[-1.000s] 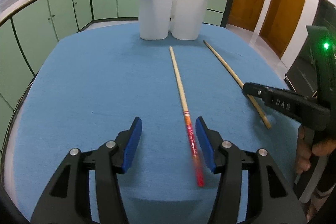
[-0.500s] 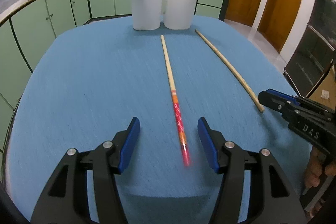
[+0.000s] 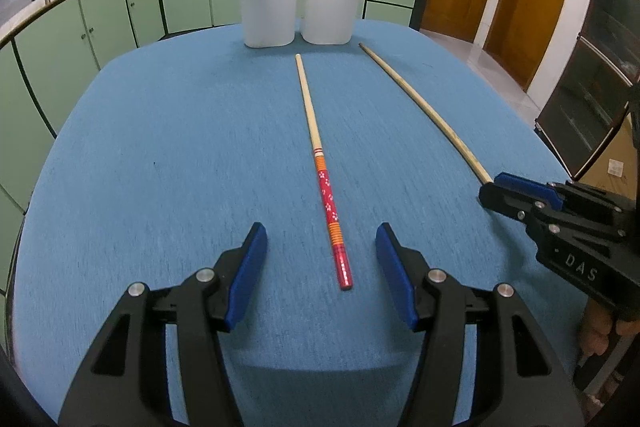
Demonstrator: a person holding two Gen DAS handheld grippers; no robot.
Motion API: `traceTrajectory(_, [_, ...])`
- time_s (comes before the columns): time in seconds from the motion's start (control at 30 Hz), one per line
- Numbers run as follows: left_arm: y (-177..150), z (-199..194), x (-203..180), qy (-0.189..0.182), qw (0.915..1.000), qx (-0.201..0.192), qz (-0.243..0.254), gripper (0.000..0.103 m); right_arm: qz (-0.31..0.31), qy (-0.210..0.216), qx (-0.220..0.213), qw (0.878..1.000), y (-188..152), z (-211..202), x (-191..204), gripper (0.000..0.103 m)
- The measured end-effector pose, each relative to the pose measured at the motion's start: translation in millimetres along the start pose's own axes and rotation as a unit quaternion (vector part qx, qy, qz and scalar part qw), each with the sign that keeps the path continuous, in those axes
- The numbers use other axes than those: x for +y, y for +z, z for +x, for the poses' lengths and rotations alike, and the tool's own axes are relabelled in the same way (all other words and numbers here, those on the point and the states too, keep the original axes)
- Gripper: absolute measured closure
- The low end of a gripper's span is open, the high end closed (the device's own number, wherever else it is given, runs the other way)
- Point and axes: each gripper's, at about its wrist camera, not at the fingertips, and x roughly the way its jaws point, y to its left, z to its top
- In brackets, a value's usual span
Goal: Organize utensils
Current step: 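Grasp the plain wooden chopstick's end with the right tool, then position the open left tool over the red chopstick while the right tool holds the wooden one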
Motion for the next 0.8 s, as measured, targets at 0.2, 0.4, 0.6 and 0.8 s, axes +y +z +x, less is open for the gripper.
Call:
traceTrajectory(0.2, [2,2,-1,0.011,0.9999,0.0,0.0,0.056,0.0,-0.008,0.0,1.0,0,1,0,0.09])
traceTrajectory(0.4, [4,2,0,0.011,0.9999,0.001,-0.005,0.075,0.002,-0.011,0.002,1.0,0,2,0,0.096])
traceTrajectory(0.6, [15,12,3,0.007,0.9999,0.005,-0.012,0.092,-0.003,-0.016,0.003,1.0,4,4,2,0.097])
traceTrajectory(0.8, [21,16,5,0.003,0.9998,0.005,-0.017,0.078,-0.001,-0.002,0.005,1.0,5,5,0,0.093])
